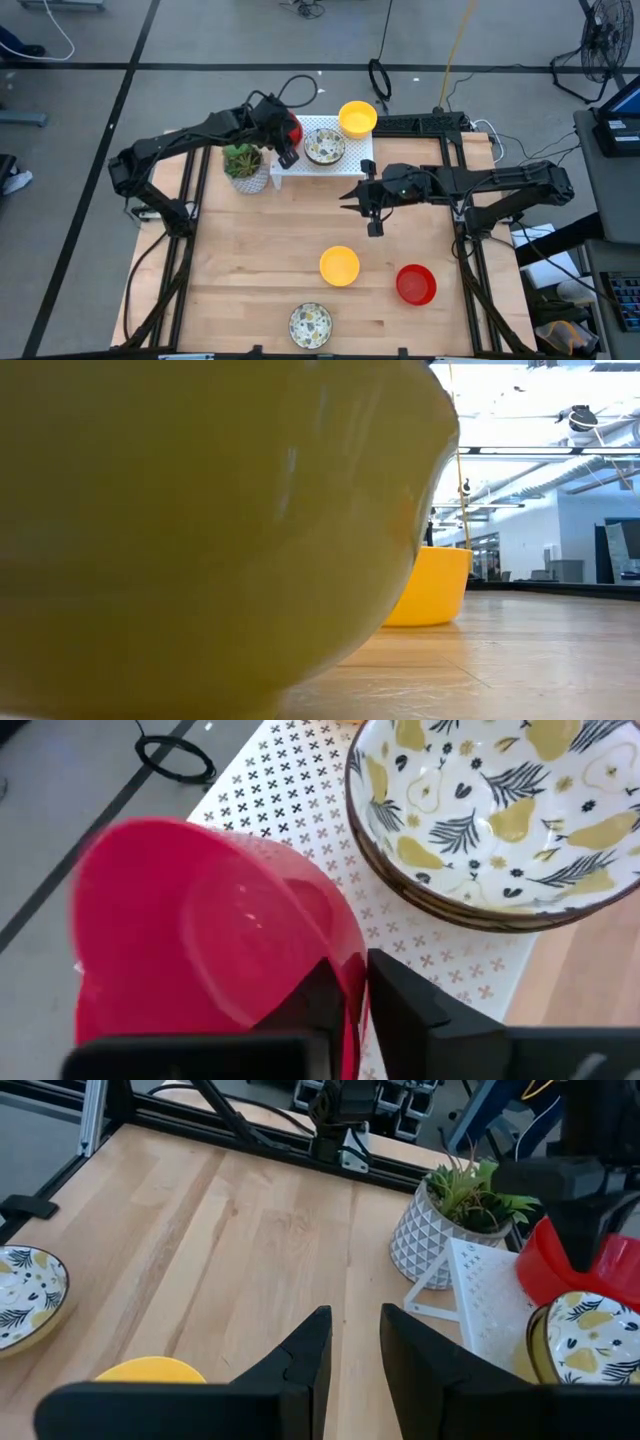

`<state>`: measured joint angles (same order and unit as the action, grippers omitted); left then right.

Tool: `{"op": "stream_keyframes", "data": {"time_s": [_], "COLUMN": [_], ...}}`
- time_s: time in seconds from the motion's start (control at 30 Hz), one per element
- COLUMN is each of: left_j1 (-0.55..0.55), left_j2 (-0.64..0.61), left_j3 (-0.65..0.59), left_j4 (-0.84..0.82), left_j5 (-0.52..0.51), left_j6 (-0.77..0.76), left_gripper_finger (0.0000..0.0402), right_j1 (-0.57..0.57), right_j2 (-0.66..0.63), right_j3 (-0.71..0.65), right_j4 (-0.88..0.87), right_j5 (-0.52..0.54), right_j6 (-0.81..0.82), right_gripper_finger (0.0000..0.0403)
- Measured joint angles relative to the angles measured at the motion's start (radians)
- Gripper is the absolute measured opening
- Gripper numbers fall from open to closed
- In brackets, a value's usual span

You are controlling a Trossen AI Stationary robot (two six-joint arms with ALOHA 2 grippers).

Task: Pick & Place Mini bowls
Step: Stack the red bowl on the red bowl on the shelf, then stack the yellow bowl on the yellow bowl on the shelf

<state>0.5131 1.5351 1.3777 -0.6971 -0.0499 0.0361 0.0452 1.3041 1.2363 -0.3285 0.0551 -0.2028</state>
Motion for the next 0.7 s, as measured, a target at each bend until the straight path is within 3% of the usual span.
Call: {"op": "stream_keyframes", "data": {"time_s": [0.4, 0.7], "left_j1": [-0.032, -0.102], "left_j2": [-0.022, -0.127], "left_j3": [0.000, 0.000], "left_j4": [0.021, 0.080], "left_j5": [-0.109, -0.034], "left_j6": [0.036, 0.006], "left_gripper_finger": [0.0137, 0.0193], "right_j1": [0.000, 0.000], "right_j2": [0.000, -0.001], "right_j3": [0.000, 0.000], "right_j4": [-0.007, -0.157], "right_j5": [0.000, -0.001], "right_j6": [0.003, 0.186], "right_gripper_finger": [0.0075, 0.0075]}}
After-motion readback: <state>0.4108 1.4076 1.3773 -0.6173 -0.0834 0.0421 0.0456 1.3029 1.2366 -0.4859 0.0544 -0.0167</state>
